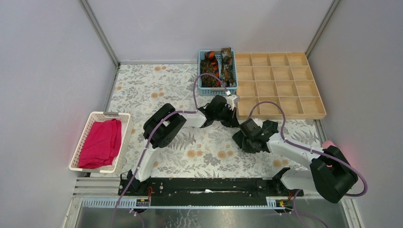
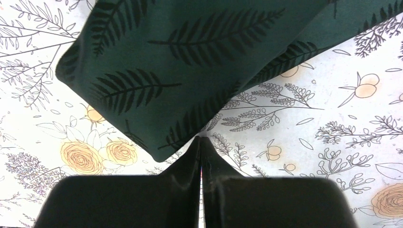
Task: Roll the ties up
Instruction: Roll the tie at the center of the board.
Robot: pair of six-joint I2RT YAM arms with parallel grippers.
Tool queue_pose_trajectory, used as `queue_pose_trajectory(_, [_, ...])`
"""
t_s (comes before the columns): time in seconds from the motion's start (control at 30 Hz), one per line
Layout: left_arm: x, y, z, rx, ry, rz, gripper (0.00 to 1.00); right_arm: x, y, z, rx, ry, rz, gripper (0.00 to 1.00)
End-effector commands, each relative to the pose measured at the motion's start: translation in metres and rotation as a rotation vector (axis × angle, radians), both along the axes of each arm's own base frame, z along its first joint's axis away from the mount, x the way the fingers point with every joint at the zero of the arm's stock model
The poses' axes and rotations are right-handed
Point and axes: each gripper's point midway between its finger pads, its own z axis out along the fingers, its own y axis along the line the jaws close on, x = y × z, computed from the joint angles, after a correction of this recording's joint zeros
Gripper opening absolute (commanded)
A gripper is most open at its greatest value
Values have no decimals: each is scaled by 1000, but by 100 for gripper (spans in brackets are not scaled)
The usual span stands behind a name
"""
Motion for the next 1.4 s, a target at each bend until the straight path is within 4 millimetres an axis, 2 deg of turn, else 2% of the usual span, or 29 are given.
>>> queue_pose_trajectory(0.0, [-21, 11, -33, 51, 80, -20, 0, 0, 4, -6, 1, 7, -9, 0])
queue_pose_trajectory(0.23, [-53, 8, -43, 61, 107, -70, 0, 20, 0, -1, -75, -44, -6, 0])
queue_pose_trajectory(0.43, [-60, 7, -46, 62, 118, -87, 0, 34, 11, 1, -74, -55, 15, 0])
queue_pose_trajectory(0.67, [-49, 10, -43, 93, 78, -66, 0, 30, 8, 6, -66, -61, 14, 0])
queue_pose_trajectory(0.87, [-16, 24, -47, 150, 64, 55, 0, 23, -2, 28, -71, -99, -2, 0])
queue_pose_trajectory(1.07, [28, 41, -19, 145, 9, 172, 11, 18, -21, 62, -104, -165, -41, 0])
queue_pose_trajectory(1.2, [50, 47, 5, 116, -9, 237, 12, 18, -24, 83, -112, -204, -21, 2])
queue_pose_trajectory(1.27, [61, 54, 20, 102, -21, 288, 13, 20, -24, 93, -126, -223, -6, 3])
queue_pose_trajectory(1.37, [64, 68, 59, 59, -59, 362, 12, 27, -19, 106, -143, -260, 29, 5])
